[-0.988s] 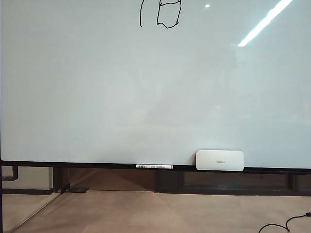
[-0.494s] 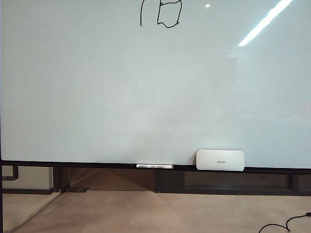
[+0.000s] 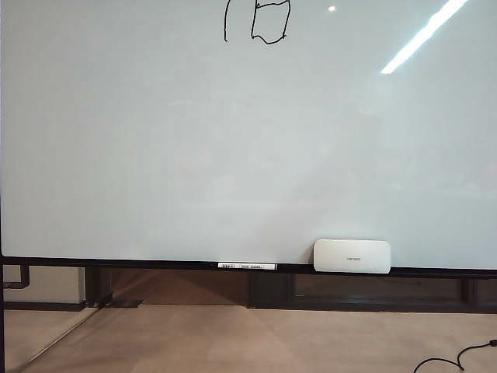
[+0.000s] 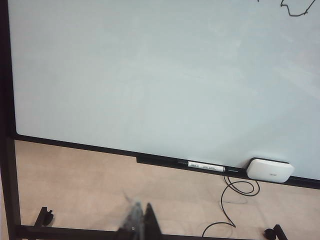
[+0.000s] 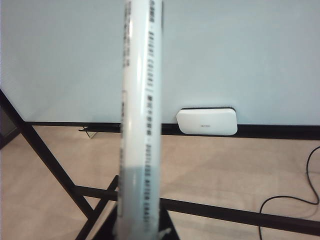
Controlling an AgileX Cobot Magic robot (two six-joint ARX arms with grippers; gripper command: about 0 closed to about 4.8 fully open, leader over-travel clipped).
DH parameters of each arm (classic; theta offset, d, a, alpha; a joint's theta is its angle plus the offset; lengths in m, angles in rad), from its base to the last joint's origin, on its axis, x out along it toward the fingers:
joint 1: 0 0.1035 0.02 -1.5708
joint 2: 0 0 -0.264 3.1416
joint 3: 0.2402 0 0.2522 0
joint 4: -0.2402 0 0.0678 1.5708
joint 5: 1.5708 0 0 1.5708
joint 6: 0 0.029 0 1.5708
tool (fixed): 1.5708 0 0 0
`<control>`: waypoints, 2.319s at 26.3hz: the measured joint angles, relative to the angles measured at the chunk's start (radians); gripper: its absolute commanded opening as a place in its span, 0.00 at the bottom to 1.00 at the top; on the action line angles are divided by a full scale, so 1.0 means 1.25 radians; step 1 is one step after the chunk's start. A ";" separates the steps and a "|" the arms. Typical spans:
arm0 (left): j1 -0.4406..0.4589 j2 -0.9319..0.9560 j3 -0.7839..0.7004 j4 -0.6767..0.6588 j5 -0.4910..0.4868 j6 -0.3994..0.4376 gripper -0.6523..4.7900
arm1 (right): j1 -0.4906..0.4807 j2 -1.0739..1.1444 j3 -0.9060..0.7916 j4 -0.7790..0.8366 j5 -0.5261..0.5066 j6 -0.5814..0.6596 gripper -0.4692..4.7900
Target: Reach to the right to find the marker pen, pick it up, and write the number 18 on the whiteboard.
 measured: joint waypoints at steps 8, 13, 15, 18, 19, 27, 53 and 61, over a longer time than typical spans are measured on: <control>0.000 -0.001 -0.087 0.046 0.000 -0.006 0.12 | 0.000 0.000 -0.055 0.045 0.023 0.006 0.08; 0.000 -0.001 -0.137 0.085 0.000 -0.012 0.12 | 0.000 -0.001 -0.081 0.067 0.024 0.005 0.08; 0.000 -0.001 -0.162 0.088 0.000 -0.015 0.12 | 0.000 -0.001 -0.102 0.073 0.026 0.004 0.08; 0.000 -0.001 -0.190 0.085 0.000 -0.018 0.12 | 0.000 -0.001 -0.131 0.075 0.029 0.004 0.08; 0.000 -0.001 -0.194 0.079 0.001 -0.018 0.12 | 0.000 -0.001 -0.136 0.078 0.029 0.004 0.08; 0.000 -0.001 -0.195 0.090 0.001 -0.004 0.12 | 0.000 -0.001 -0.145 0.104 0.050 -0.064 0.08; 0.000 -0.001 -0.248 0.037 0.001 -0.015 0.12 | 0.000 -0.002 -0.145 0.060 0.052 -0.095 0.09; 0.000 -0.001 -0.248 0.037 0.001 -0.015 0.12 | 0.000 -0.007 -0.145 0.060 0.052 -0.095 0.09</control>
